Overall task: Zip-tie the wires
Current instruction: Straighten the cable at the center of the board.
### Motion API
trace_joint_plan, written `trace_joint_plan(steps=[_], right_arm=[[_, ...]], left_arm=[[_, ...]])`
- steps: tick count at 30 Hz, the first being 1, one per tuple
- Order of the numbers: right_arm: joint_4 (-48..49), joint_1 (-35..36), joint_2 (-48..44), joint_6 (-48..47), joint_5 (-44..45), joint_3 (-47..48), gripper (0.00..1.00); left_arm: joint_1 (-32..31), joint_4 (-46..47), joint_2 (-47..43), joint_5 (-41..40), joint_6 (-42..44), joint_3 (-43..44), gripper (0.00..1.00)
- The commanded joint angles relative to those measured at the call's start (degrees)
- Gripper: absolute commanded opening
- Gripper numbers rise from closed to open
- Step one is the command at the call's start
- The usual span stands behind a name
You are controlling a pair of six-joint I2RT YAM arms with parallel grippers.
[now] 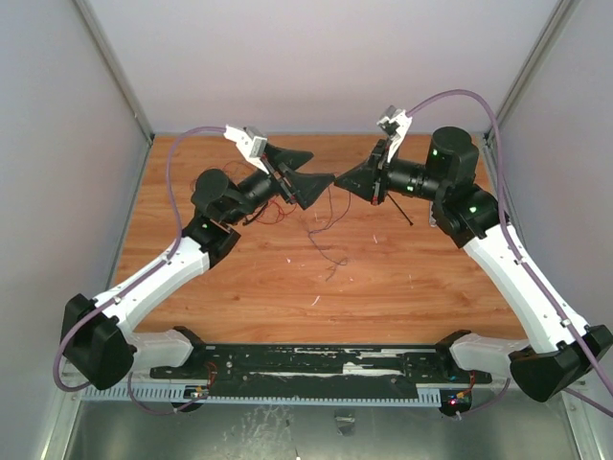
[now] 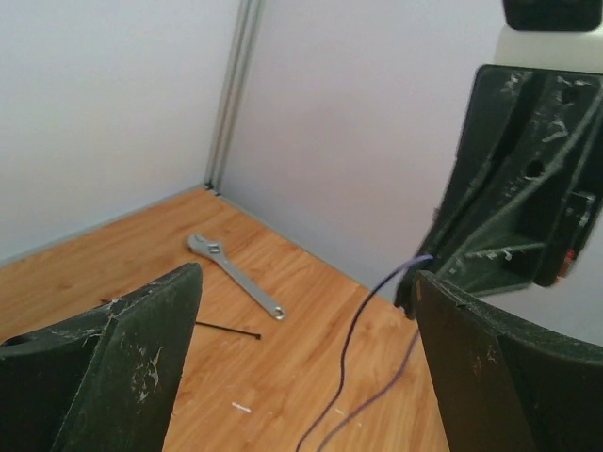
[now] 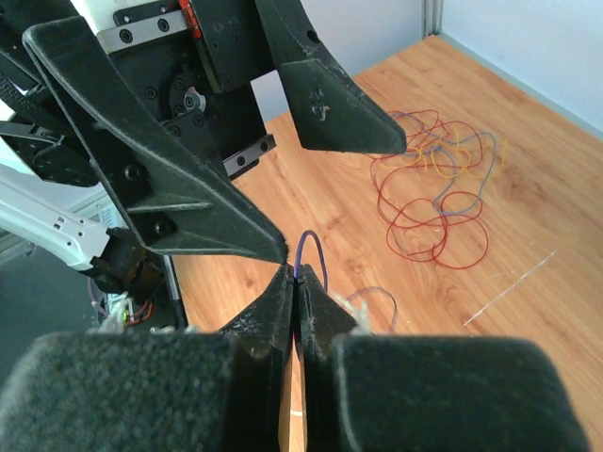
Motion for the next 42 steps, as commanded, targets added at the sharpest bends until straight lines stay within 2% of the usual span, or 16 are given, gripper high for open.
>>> trace_joint_plan(steps=[1, 16, 23, 32, 37, 42], right_arm=[[3.1, 1.6, -0.9, 2.3, 2.4, -0.4, 0.00], [4.4, 3.3, -1.0, 3.0, 3.6, -0.2, 0.00], [5.0, 3.8, -1.1, 3.6, 4.5, -0.5, 0.00], [5.1, 4.2, -2.1, 4.2, 4.2, -1.2, 0.00], [5.3, 4.3, -3.7, 5.1, 4.0, -1.0, 0.00], [4.9, 4.3, -5.0, 5.9, 3.1, -0.3, 0.00]], left_arm=[[-1.5, -1.0, 0.1, -3.0, 4.3, -1.0, 0.98], [-1.8, -1.4, -1.4, -1.4, 5.4, -7.6, 0.87], [-3.3, 1.7, 1.4, 0.2, 4.0, -8.3, 0.87], [-4.1, 4.1, 4.5, -11.9, 3.5, -10.7, 0.77], [-4.1, 5.4, 6.5, -19.2, 4.1, -13.1, 0.65], [-4.1, 6.3, 10.1, -22.8, 5.3, -13.9, 0.57]])
